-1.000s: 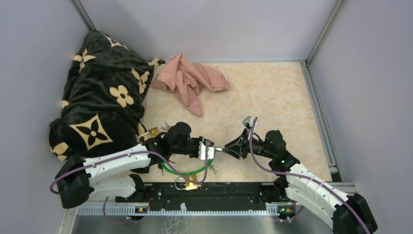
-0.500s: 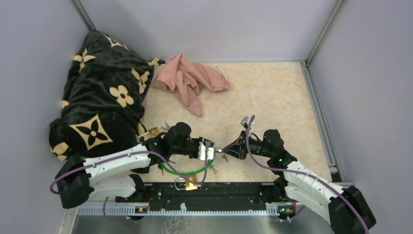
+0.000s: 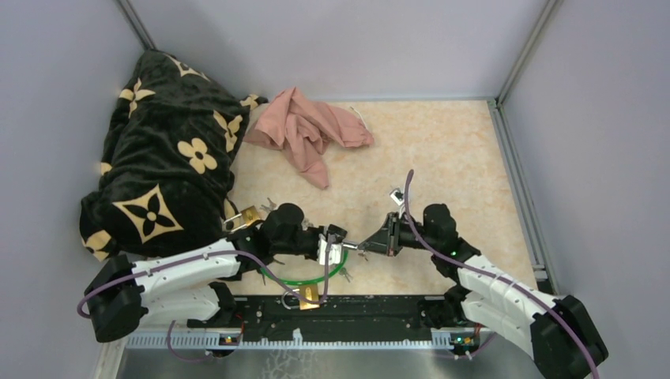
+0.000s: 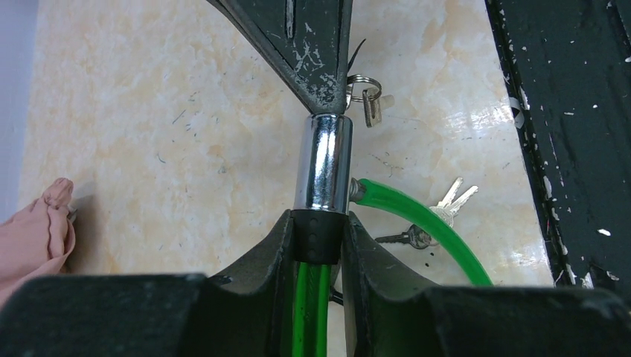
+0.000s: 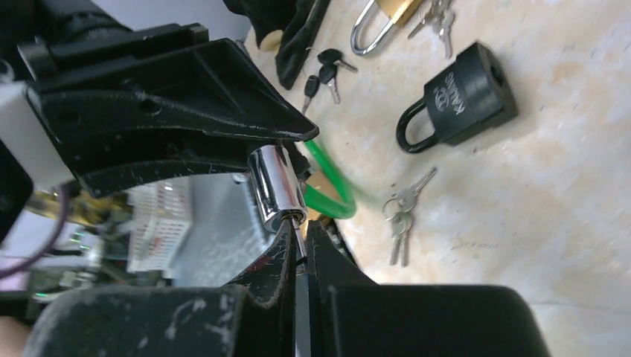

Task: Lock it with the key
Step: Lock the lock.

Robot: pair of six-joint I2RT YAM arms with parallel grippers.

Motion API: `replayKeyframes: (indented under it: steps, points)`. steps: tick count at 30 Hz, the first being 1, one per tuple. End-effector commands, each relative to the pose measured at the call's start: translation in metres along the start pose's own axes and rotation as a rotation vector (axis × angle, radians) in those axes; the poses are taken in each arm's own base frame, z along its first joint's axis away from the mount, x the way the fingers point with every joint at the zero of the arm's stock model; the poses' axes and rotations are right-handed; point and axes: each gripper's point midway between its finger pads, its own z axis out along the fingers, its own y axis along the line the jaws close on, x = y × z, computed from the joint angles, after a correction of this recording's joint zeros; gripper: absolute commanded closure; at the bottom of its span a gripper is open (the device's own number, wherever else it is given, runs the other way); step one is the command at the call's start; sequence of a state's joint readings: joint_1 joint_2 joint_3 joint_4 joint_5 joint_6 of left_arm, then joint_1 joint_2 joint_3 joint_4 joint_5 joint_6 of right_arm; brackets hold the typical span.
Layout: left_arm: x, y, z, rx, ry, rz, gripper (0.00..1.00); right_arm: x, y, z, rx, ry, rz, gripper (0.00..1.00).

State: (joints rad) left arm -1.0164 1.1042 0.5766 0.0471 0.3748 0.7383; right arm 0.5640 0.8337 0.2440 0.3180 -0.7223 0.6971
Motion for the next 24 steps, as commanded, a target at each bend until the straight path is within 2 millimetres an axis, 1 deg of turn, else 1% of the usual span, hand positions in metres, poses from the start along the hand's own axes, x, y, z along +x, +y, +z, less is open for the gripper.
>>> replayKeyframes:
  steps: [1, 4, 11, 15, 18, 21, 24]
  points:
    - [-0.014, 0.014, 0.001, -0.069, -0.054, 0.080, 1.00, -0.011, 0.032, 0.001, -0.078, 0.000, 0.314, 1.00]
    - [-0.014, 0.012, 0.000, -0.066, -0.055, 0.093, 1.00, -0.013, 0.038, -0.002, -0.106, -0.027, 0.441, 1.00]
    - [-0.013, 0.008, -0.002, -0.060, -0.056, 0.108, 1.00, -0.022, 0.047, -0.010, -0.121, -0.087, 0.641, 1.00]
    - [-0.014, 0.006, -0.002, -0.054, -0.061, 0.110, 1.00, -0.023, 0.043, -0.010, -0.099, -0.105, 0.752, 1.00]
    - [-0.016, 0.006, -0.002, -0.052, -0.065, 0.109, 1.00, -0.020, 0.038, -0.011, -0.095, -0.114, 0.844, 1.00]
    - [-0.015, 0.004, -0.002, -0.047, -0.064, 0.107, 1.00, -0.017, 0.035, -0.010, -0.069, -0.099, 0.876, 1.00]
    - [-0.014, 0.004, -0.003, -0.047, -0.062, 0.107, 1.00, -0.016, 0.036, -0.010, -0.058, -0.087, 0.873, 0.79]
